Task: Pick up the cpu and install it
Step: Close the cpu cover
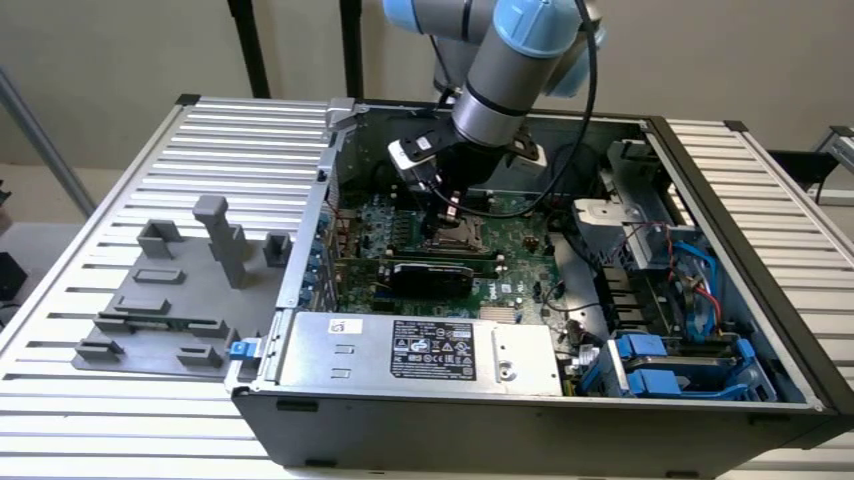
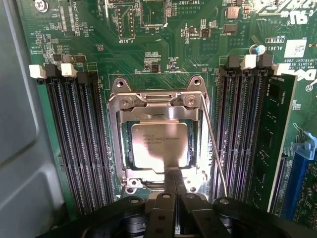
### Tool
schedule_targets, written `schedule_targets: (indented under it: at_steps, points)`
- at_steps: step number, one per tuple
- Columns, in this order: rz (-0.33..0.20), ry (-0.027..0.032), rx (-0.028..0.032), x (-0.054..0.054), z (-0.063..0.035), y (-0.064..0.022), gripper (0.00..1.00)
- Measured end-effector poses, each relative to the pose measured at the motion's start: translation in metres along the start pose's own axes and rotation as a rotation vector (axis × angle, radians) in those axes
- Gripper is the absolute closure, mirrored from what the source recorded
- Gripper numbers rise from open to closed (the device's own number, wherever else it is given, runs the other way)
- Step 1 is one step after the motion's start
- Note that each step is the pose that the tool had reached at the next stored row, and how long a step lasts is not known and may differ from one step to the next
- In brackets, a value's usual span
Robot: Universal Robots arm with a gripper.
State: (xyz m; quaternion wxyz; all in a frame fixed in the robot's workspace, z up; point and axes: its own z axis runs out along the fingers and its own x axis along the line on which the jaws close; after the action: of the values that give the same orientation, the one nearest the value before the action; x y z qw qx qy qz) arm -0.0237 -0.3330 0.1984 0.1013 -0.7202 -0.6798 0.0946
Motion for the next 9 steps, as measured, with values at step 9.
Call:
schedule_targets:
  at_steps: [9]
  points:
    - [0.0, 0.0027, 0.0009, -0.004, -0.014, -0.0103, 0.89]
